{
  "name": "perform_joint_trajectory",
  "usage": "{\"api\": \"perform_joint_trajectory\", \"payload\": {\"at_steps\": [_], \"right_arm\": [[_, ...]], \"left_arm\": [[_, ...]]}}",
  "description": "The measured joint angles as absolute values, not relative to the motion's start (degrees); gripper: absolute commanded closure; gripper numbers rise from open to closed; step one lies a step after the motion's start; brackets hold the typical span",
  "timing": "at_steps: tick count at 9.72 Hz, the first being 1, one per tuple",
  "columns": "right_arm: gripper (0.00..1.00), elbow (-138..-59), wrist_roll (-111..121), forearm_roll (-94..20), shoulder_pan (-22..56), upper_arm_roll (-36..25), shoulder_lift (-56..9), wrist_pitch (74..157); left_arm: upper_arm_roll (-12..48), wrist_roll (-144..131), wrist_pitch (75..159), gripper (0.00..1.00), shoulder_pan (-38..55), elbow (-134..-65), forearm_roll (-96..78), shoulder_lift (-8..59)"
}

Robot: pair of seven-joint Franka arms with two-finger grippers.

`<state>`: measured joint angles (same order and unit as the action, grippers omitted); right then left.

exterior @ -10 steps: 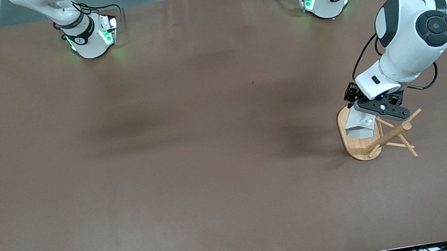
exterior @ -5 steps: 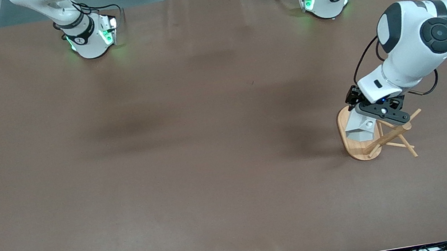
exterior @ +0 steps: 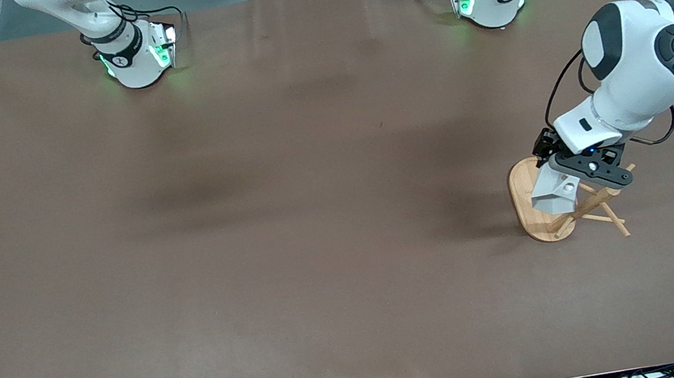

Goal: Hang cup on rack

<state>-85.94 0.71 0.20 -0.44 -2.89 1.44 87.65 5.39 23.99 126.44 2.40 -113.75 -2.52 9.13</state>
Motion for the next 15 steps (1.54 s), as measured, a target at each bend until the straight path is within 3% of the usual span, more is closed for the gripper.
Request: {"api": "perform_joint_trajectory", "payload": {"at_steps": [3,4,6,13,15], "right_arm": [[0.00,-86.1,0.6,0.2,-0.5,-3.0,1.4,88.4],[0.00,-86.1,0.6,0.2,-0.5,-3.0,1.4,88.5],[0.00,-86.2,0.6,0.2,-0.5,-3.0,1.4,88.5],[0.00,-86.2,0.6,0.2,-0.5,-3.0,1.3,88.5],[0.00,-86.3,0.6,0.2,-0.5,-3.0,1.3,88.5]], "left_arm": [[5.4,24.0,126.5,0.81,1.9,-113.5,-2.5,9.5],[5.4,24.0,126.6,0.68,1.7,-112.9,-2.5,10.0],[5.4,24.0,126.7,0.00,1.5,-111.4,-2.5,11.3],[5.0,23.6,126.5,0.00,1.4,-107.8,-3.4,11.9],[5.0,19.9,123.1,0.00,1.4,-105.9,-3.5,9.5]]}}
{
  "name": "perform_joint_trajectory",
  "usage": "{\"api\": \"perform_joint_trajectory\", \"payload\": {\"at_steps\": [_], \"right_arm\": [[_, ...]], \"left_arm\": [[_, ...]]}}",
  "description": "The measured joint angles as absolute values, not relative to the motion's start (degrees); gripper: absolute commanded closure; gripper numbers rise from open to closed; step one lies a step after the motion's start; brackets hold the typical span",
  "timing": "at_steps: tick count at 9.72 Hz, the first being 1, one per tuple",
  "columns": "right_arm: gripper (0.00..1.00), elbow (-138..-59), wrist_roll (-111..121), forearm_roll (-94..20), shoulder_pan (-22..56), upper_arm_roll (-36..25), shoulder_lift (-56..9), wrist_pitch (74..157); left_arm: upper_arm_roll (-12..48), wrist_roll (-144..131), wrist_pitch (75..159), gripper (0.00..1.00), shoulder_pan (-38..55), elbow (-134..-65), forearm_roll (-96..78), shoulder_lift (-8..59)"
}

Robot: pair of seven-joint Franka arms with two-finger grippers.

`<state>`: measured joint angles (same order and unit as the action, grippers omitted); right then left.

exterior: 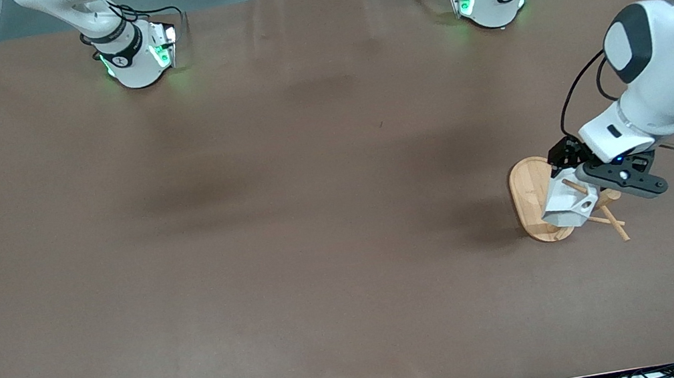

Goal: Hang cup on rack

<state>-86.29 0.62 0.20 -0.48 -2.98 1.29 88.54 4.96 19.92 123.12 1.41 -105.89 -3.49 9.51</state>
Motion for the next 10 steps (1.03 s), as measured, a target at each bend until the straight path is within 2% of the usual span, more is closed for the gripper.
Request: {"api": "perform_joint_trajectory", "payload": {"at_steps": [5,10], "right_arm": [[0.00,-86.5,0.6,0.2,-0.5,-3.0,1.3,88.5],[0.00,-86.6,0.6,0.2,-0.5,-3.0,1.1,88.6]], "left_arm": [[4.9,7.2,109.7,0.00,1.5,-103.2,-3.3,-1.9],[4.7,4.3,93.6,0.00,1.5,-93.1,2.2,-3.6]]}}
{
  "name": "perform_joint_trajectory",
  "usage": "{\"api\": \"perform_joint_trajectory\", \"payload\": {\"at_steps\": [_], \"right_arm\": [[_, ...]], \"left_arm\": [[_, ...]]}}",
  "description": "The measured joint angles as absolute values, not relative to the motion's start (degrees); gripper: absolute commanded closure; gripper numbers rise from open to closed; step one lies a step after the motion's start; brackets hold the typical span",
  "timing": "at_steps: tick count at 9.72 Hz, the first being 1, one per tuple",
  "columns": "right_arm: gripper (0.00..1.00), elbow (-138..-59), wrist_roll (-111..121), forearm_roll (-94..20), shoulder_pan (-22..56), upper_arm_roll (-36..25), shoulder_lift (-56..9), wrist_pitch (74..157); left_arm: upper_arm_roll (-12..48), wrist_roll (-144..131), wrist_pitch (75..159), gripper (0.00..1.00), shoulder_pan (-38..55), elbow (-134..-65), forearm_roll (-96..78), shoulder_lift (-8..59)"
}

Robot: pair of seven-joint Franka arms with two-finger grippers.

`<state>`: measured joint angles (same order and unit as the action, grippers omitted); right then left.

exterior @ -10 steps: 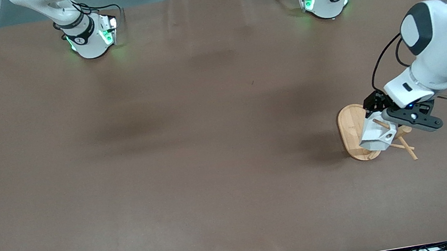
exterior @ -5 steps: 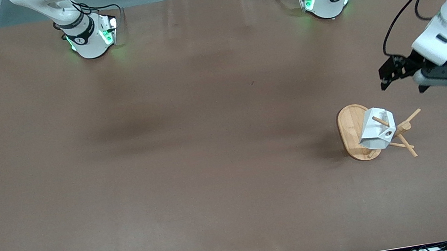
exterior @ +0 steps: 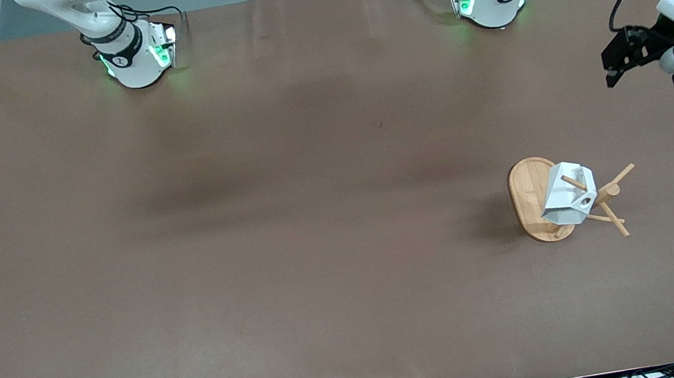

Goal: Hang cup on rack

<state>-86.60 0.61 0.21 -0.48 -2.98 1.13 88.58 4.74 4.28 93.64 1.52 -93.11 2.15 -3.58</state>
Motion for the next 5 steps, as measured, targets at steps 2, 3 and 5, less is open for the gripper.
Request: {"api": "perform_joint_trajectory", "payload": {"at_steps": [2,3,5], "right_arm": [[0.00,-86.6,0.6,0.2,-0.5,-3.0,1.1,88.6],[0.00,-86.6,0.6,0.2,-0.5,-3.0,1.1,88.6],[0.00,-86.6,0.6,0.2,-0.5,-3.0,1.1,88.6]], "left_arm": [[4.7,1.7,92.5,0.00,1.5,-92.8,2.1,-4.6],[4.7,1.5,92.4,0.00,1.5,-92.8,2.1,-4.9],[4.7,1.0,91.6,0.00,1.5,-92.6,0.3,-5.0]]}}
